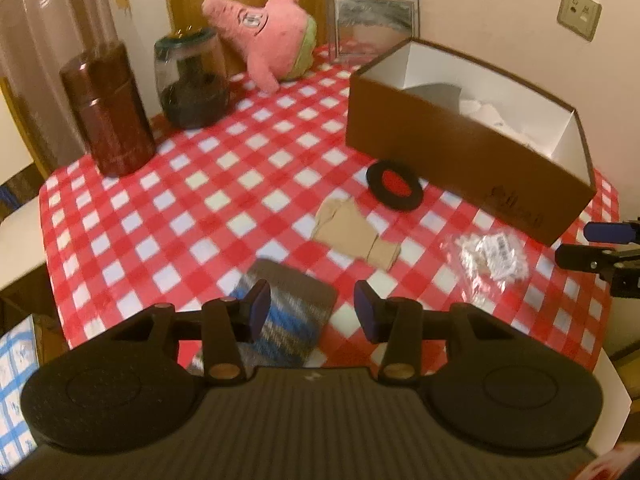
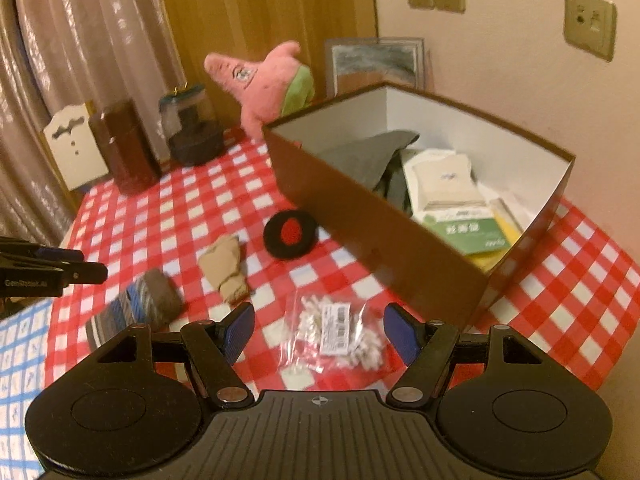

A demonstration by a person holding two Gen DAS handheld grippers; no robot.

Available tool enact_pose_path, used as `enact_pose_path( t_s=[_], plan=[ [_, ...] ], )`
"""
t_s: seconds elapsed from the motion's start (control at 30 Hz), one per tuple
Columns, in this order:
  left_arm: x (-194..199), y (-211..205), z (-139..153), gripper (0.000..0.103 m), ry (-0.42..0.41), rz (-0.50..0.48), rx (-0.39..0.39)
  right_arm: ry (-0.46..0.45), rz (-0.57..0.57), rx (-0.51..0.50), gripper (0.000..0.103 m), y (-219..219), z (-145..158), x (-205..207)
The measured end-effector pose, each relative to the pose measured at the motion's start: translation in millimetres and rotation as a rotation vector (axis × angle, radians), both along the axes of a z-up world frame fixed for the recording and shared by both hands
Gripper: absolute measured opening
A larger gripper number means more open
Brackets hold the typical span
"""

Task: Organize soft objects
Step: 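Move both tools back over the table toward the striped sock and cotton-swab bag, then grasp the striped knit sock with the left tool while the right tool grasps the cotton-swab bag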

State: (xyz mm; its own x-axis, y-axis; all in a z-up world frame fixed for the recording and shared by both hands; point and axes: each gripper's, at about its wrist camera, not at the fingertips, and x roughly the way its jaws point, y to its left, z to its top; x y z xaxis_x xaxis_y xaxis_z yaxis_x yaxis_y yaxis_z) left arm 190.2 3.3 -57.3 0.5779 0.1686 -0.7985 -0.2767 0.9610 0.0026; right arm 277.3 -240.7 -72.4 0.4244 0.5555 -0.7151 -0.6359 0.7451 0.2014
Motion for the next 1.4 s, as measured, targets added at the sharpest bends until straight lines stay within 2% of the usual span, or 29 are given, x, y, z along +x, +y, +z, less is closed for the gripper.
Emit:
enact_pose_path(
  t_s=[0.27, 0.47, 0.7, 1.0, 1.27, 1.4],
  plan=[
    [-9, 14, -22, 0.043, 0.04, 0.049, -0.012, 0.017, 0.028, -0.043, 0.071, 11, -25, 5],
    [-9, 19, -35, 0.043, 0.054, 0.051, -0.003, 0.014, 0.049, -0.081, 0.071, 19, -44, 10],
    [-5, 27, -48, 0.044, 0.077, 0.062, -0.013, -0.013, 0.08, -0.127, 0.071, 25, -72, 31],
    [-4, 36, -57, 0.047, 0.09, 0.065, -0.023, 0.02, 0.104, -0.134, 0.071, 35, -98, 55],
    [-5, 38, -66, 0.051, 0.091, 0.047, -0.041, 0.05, 0.178, -0.097, 0.071, 57, -98, 34],
    [-6, 38, -71, 0.061, 0.1, 0.029, -0.035, 0.065, 0.234, -0.079, 0.071, 75, -95, 14]
  ],
)
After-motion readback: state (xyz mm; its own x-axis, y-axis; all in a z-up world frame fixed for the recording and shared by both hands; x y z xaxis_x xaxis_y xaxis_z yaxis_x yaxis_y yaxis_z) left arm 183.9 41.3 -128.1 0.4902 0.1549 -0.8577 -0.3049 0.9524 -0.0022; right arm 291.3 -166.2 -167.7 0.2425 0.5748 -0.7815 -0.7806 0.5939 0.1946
